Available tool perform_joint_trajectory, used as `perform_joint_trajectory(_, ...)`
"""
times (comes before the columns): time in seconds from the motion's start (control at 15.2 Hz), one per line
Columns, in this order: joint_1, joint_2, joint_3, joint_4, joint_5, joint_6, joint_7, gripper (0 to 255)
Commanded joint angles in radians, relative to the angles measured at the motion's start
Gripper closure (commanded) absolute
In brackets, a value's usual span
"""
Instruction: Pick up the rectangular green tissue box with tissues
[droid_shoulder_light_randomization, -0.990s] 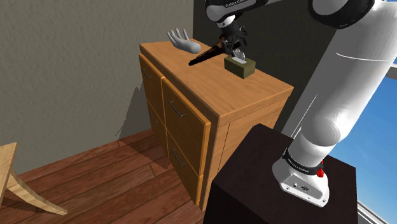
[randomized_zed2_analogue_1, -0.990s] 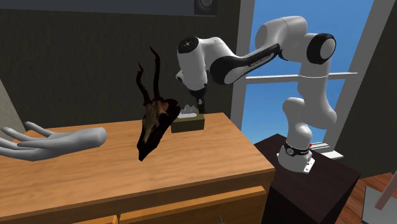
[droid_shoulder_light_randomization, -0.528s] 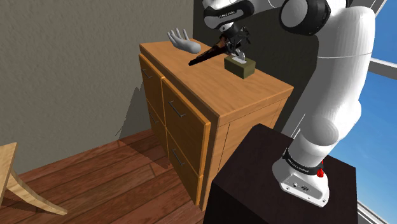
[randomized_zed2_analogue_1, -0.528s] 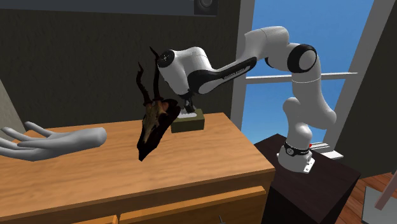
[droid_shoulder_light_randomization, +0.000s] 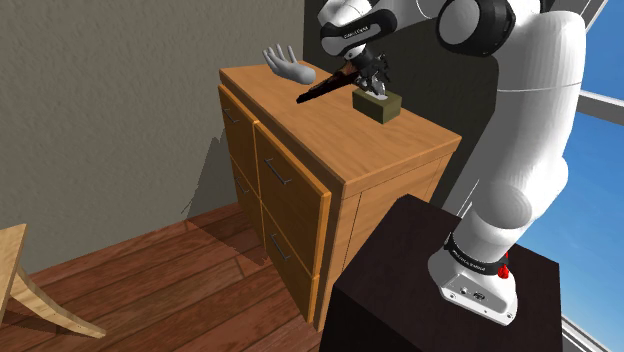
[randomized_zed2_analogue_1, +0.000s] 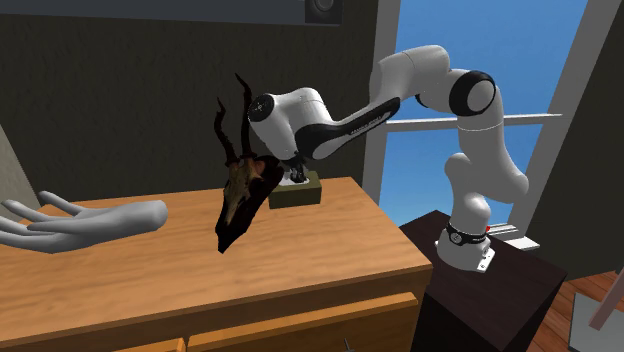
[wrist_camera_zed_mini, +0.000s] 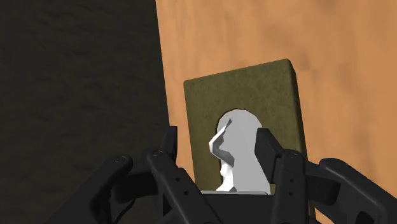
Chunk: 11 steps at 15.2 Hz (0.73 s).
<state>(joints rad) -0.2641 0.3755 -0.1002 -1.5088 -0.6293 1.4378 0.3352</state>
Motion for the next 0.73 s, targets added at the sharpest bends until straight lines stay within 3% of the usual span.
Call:
perform_joint_trajectory(0.0,0.000,0.000,0.000,-0.003,0.000,0.003,0.002,255)
perform_joint_trajectory(0.66,0.002,-0.004,-0.001,0.016,-0.002,-0.017,-0.011,255)
